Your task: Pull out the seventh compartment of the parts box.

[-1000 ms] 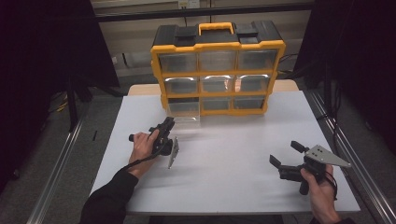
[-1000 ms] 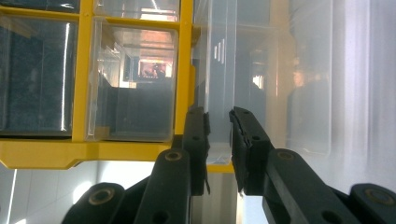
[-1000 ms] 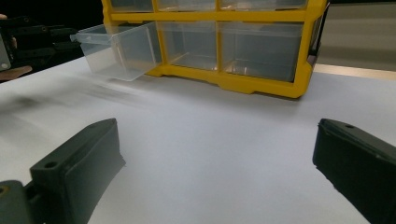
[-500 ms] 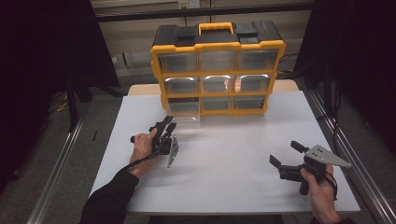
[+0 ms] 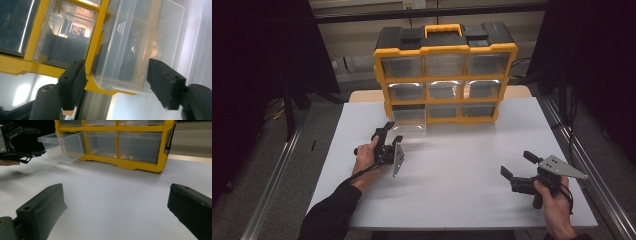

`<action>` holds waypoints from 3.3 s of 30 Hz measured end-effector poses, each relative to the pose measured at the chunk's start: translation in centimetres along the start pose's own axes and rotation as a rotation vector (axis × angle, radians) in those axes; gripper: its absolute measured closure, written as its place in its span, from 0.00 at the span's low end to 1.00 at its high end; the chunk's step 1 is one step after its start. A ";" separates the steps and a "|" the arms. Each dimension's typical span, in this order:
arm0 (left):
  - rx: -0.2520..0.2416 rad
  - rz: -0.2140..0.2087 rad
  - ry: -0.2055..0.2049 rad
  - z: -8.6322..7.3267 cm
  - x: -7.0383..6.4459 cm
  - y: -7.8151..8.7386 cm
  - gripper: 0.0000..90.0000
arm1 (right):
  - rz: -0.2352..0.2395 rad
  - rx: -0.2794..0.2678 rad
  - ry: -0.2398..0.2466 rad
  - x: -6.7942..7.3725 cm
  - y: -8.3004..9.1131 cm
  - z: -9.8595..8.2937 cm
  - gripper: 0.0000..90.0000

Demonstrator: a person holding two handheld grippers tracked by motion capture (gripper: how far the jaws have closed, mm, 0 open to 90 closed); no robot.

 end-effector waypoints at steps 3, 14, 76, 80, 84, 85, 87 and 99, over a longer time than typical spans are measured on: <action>0.010 -0.001 0.030 -0.1 0.1 0.0 0.27 | 0.003 0.003 0.003 0.0 0.0 0.0 0.01; 0.073 -0.008 0.357 -1.0 1.1 -0.4 0.11 | 0.003 0.004 0.002 0.0 0.0 0.0 0.01; -0.047 -0.128 1.225 -0.6 2.9 5.4 0.04 | 0.005 0.012 0.006 -0.1 0.0 -0.1 0.01; -0.050 -0.128 1.244 -1.1 2.9 6.5 0.03 | 0.003 0.010 0.002 -0.1 0.0 -0.1 0.01; -0.044 -0.092 1.240 -1.6 2.9 7.6 0.03 | -0.003 0.013 0.005 -0.2 0.0 -0.2 0.01; -0.052 -0.087 1.261 -1.6 3.0 7.8 0.03 | -0.002 0.014 0.005 -0.2 -0.1 -0.2 0.01; -0.047 -0.100 1.260 -1.7 3.0 8.6 0.04 | 0.000 0.013 0.007 -0.1 0.0 -0.1 0.01; -0.026 -0.075 1.251 -1.8 2.8 11.2 0.04 | -0.009 0.014 0.003 -0.2 0.0 -0.1 0.01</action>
Point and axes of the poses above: each handheld gripper's, and its own axes: y roughly backward along the jaws, z roughly out of its top, x roughly to its left, the point moved 5 cm from there along -y, roughly forward along the jaws, and after that the axes turned 5 degrees about -x, right-handed, at the moved point
